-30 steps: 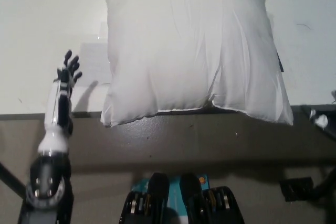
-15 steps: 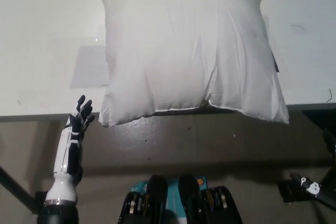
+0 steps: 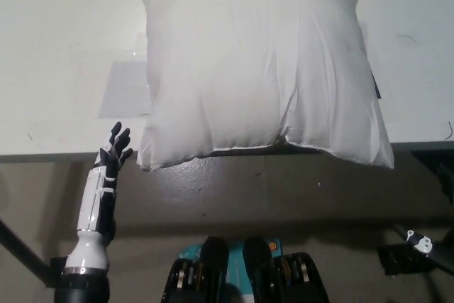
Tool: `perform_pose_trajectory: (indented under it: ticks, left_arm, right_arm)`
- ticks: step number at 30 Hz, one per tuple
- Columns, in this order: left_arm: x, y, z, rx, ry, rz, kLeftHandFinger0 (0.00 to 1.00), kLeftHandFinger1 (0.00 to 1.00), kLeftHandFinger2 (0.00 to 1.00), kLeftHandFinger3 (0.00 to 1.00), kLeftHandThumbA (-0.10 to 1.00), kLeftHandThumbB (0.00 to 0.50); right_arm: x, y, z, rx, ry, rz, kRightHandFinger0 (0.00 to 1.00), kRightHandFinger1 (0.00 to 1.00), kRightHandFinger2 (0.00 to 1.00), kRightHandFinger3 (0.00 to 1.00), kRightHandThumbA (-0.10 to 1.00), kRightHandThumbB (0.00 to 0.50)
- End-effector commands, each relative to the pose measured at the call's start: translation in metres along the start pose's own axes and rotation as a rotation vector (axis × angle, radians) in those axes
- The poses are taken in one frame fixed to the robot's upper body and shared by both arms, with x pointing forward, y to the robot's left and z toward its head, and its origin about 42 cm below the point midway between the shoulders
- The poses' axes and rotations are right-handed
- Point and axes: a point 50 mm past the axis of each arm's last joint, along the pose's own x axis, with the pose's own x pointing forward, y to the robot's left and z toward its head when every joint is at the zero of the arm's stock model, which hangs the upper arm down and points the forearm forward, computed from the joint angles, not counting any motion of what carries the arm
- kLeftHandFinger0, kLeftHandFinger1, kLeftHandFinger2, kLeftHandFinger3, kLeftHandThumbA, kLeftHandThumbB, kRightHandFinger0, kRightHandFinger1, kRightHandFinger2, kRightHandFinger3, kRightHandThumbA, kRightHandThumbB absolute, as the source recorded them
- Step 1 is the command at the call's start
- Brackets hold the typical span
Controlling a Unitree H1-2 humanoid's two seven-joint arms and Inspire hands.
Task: The robot uses both hands to lift the pillow and then drops it on the table
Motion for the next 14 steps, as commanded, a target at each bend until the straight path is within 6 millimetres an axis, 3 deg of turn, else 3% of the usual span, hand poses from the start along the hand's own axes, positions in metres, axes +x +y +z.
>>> perform_pose_trajectory:
  ticks: [1,4,14]
  left_arm:
    - [0.0045,0.0005,0.0155,0.022,-0.085,0.003,1.00,1.00,1.00,1.00,1.00,0.127]
    - [0.0043,0.0024,0.0151,0.031,-0.076,0.004,1.00,1.00,1.00,1.00,1.00,0.130]
    - [0.0085,0.0040,0.0157,0.019,-0.066,-0.012,1.00,1.00,1.00,1.00,1.00,0.119]
  right_arm:
    - [0.0047,-0.0030,0.0130,0.006,-0.074,-0.007,1.00,1.00,1.00,1.00,1.00,0.298]
    - [0.0027,-0.0008,0.0118,0.016,-0.061,-0.010,1.00,1.00,1.00,1.00,1.00,0.320]
    - [-0.0017,0.0023,0.0071,0.045,-0.069,-0.015,1.00,1.00,1.00,1.00,1.00,0.287]
